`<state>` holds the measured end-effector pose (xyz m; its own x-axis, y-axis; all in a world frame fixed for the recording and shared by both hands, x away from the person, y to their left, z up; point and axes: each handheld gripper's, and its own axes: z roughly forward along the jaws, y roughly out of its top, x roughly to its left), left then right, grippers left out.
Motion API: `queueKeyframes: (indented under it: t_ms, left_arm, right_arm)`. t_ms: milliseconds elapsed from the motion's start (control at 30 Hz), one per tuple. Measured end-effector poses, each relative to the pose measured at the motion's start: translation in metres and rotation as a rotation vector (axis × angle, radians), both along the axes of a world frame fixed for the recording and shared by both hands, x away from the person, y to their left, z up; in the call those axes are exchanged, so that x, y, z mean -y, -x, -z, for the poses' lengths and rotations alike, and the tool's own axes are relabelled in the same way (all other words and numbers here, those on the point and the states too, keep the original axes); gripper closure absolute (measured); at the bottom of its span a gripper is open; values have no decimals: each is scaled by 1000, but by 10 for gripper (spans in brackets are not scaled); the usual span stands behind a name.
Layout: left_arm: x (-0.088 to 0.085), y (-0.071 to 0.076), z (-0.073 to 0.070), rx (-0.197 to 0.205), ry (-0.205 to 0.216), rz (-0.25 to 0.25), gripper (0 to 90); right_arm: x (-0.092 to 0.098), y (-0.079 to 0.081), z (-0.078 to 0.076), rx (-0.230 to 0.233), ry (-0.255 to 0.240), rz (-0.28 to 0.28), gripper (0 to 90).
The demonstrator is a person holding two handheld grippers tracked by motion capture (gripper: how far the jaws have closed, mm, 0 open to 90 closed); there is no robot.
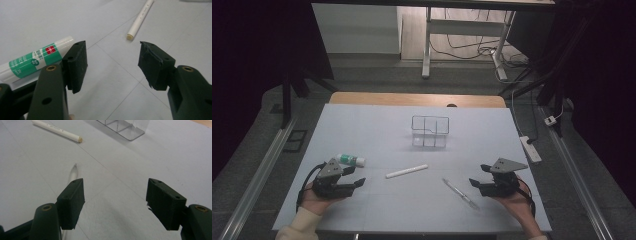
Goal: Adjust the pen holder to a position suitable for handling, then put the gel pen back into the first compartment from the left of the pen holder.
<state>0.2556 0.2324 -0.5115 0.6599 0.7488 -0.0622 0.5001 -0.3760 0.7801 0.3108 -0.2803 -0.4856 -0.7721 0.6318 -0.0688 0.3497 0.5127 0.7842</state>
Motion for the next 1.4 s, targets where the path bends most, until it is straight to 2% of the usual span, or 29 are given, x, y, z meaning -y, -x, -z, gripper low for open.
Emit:
queueKeyframes:
  t_ms: [167,300,567,833,967,1033,1133,1400]
  left_arm:
    - [2,0,0,1,-4,3,397]
    - [4,1,0,2,-14,10,393]
    - [5,2,0,0,-17,6,390]
    - [4,0,1,1,-13,9,389]
    - [5,1,0,4,-14,12,389]
    - [5,1,0,4,-12,11,389]
    - [5,2,0,5,-13,10,389]
    - [6,1,0,4,-14,9,389]
  right_arm:
    - [-8,-4,-2,-20,11,-4,310]
    - [-14,-6,-5,-46,45,-4,323]
    - [-27,-11,-8,-86,52,-19,341]
    - [-50,-21,-26,-112,69,-46,350]
    - [-63,-24,-32,-107,47,-48,349]
    - [-66,-22,-31,-108,24,-50,350]
    - [-71,-21,-27,-126,58,-69,346]
    - [-73,-20,-23,-165,79,-77,347]
